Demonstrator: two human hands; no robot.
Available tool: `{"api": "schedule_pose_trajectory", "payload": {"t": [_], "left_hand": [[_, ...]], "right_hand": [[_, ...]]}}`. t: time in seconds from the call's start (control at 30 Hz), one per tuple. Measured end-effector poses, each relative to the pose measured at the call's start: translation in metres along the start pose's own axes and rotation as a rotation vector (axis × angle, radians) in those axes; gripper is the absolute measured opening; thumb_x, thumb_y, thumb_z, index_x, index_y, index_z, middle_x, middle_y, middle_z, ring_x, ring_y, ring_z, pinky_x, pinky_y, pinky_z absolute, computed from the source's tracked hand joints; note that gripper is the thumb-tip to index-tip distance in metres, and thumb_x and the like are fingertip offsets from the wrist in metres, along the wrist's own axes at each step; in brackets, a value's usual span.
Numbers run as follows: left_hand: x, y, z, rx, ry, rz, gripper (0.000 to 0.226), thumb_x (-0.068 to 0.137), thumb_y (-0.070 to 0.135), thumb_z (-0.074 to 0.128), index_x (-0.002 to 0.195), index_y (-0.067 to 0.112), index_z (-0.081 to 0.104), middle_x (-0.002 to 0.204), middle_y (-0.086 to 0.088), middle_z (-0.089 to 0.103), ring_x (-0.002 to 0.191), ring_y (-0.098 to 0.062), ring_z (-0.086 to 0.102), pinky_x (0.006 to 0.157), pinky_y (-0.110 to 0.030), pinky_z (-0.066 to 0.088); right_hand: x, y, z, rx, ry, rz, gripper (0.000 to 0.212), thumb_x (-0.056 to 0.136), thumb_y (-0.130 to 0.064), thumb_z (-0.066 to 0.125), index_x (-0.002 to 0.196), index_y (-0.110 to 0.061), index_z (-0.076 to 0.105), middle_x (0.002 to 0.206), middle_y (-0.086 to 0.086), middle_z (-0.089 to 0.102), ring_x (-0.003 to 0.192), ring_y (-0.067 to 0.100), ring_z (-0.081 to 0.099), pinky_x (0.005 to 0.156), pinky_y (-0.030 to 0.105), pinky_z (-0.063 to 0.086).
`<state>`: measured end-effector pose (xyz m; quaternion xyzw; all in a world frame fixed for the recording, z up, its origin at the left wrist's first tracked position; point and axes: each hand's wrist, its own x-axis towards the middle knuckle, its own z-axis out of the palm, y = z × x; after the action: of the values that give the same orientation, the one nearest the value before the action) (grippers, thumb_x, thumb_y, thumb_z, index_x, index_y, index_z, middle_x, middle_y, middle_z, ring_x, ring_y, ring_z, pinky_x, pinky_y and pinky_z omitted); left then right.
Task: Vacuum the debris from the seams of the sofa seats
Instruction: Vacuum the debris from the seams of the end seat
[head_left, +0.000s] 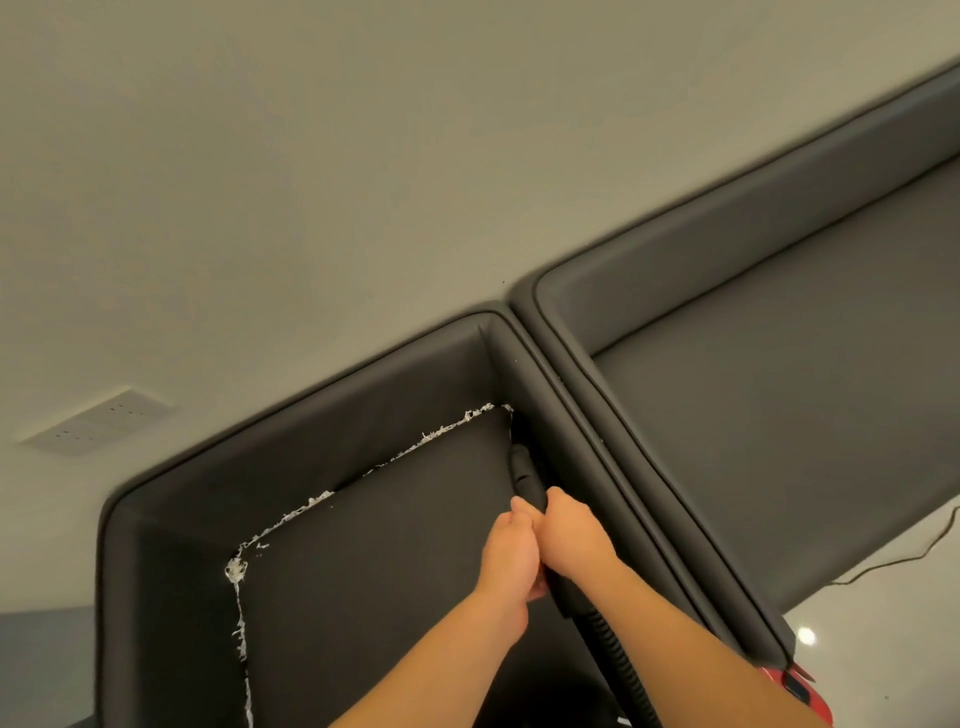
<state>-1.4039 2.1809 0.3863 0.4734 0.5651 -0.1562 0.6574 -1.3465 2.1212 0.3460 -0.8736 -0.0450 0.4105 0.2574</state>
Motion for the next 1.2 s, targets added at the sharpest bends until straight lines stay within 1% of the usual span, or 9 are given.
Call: {"api": "schedule_pose_trajectory", "payload": {"t": [0.2, 0.33, 0.5, 0.67, 0.8, 0.9, 0.97, 1.13, 1.2], "left_hand": [[-0.002, -0.012, -0.013, -0.072, 0.066, -0.163, 0.032, 0.108, 0.032, 0.038, 0.131, 0.019, 0.057, 0.109, -0.008, 0.071, 0.1, -0.026, 0.069, 0.098, -0.052, 0.055], [-0.009, -0.016, -0.015, -0.08, 0.073, -0.153, 0.032, 0.107, 0.03, 0.04, 0.133, 0.019, 0.056, 0.109, -0.009, 0.071, 0.096, -0.026, 0.07, 0.099, -0.054, 0.054], [-0.021, -0.005, -0.01, -0.085, 0.027, 0.001, 0.03, 0.107, 0.039, 0.042, 0.119, 0.019, 0.059, 0.111, -0.008, 0.069, 0.099, -0.023, 0.068, 0.071, -0.038, 0.058], [-0.024, -0.009, -0.005, -0.033, -0.044, 0.073, 0.035, 0.106, 0.045, 0.041, 0.118, 0.023, 0.065, 0.114, -0.003, 0.072, 0.104, -0.017, 0.068, 0.079, -0.032, 0.055], [-0.018, -0.018, -0.014, 0.007, 0.008, 0.051, 0.048, 0.099, 0.066, 0.041, 0.129, 0.034, 0.062, 0.119, 0.006, 0.072, 0.112, -0.017, 0.067, 0.101, -0.042, 0.053], [-0.016, -0.014, -0.028, -0.034, 0.054, 0.006, 0.056, 0.092, 0.076, 0.042, 0.121, 0.035, 0.066, 0.111, 0.006, 0.075, 0.104, -0.018, 0.071, 0.084, -0.039, 0.058], [-0.014, -0.007, -0.034, -0.11, 0.05, -0.007, 0.055, 0.092, 0.073, 0.046, 0.124, 0.033, 0.067, 0.112, 0.005, 0.077, 0.104, -0.018, 0.071, 0.079, -0.037, 0.057], [-0.004, 0.014, -0.04, -0.184, 0.077, 0.137, 0.039, 0.103, 0.052, 0.045, 0.134, 0.034, 0.061, 0.125, 0.004, 0.072, 0.113, -0.015, 0.068, 0.102, -0.039, 0.053], [-0.003, 0.022, -0.04, -0.146, 0.055, 0.211, 0.033, 0.106, 0.044, 0.043, 0.137, 0.042, 0.055, 0.126, 0.009, 0.07, 0.112, -0.01, 0.068, 0.091, -0.03, 0.056]], "right_hand": [[-0.008, -0.014, 0.014, -0.527, -0.159, -0.197, 0.031, 0.097, -0.029, 0.059, 0.119, -0.012, 0.047, 0.095, 0.003, 0.057, 0.084, 0.023, 0.061, 0.07, 0.033, 0.046], [-0.016, -0.016, 0.01, -0.594, -0.137, -0.223, 0.036, 0.097, -0.027, 0.059, 0.127, -0.009, 0.047, 0.096, 0.006, 0.057, 0.084, 0.023, 0.059, 0.071, 0.033, 0.046], [-0.02, -0.01, 0.002, -0.14, -0.031, -0.079, 0.03, 0.103, -0.043, 0.046, 0.108, -0.013, 0.048, 0.094, 0.002, 0.062, 0.078, 0.018, 0.062, 0.062, 0.028, 0.046], [-0.027, 0.002, 0.007, 0.318, 0.108, 0.02, 0.041, 0.1, -0.055, 0.047, 0.101, -0.015, 0.054, 0.089, 0.0, 0.066, 0.077, 0.015, 0.066, 0.07, 0.034, 0.058], [-0.023, -0.008, 0.035, 0.253, 0.093, 0.068, 0.045, 0.1, -0.057, 0.043, 0.102, -0.013, 0.051, 0.096, 0.003, 0.066, 0.087, 0.021, 0.066, 0.078, 0.04, 0.056], [-0.012, -0.028, 0.045, 0.166, 0.031, 0.081, 0.042, 0.102, -0.056, 0.041, 0.106, -0.015, 0.046, 0.11, 0.008, 0.065, 0.102, 0.029, 0.064, 0.085, 0.041, 0.053], [0.0, -0.044, 0.042, 0.197, 0.009, 0.103, 0.045, 0.101, -0.056, 0.043, 0.112, -0.012, 0.048, 0.116, 0.01, 0.065, 0.109, 0.032, 0.063, 0.086, 0.04, 0.049], [0.035, -0.084, 0.023, 0.425, 0.022, 0.08, 0.053, 0.097, -0.055, 0.048, 0.118, -0.007, 0.055, 0.113, 0.01, 0.067, 0.103, 0.029, 0.065, 0.091, 0.042, 0.053], [0.041, -0.093, 0.016, 0.548, 0.012, 0.06, 0.047, 0.097, -0.053, 0.05, 0.114, -0.009, 0.056, 0.106, 0.009, 0.067, 0.097, 0.026, 0.066, 0.092, 0.045, 0.055]]}}
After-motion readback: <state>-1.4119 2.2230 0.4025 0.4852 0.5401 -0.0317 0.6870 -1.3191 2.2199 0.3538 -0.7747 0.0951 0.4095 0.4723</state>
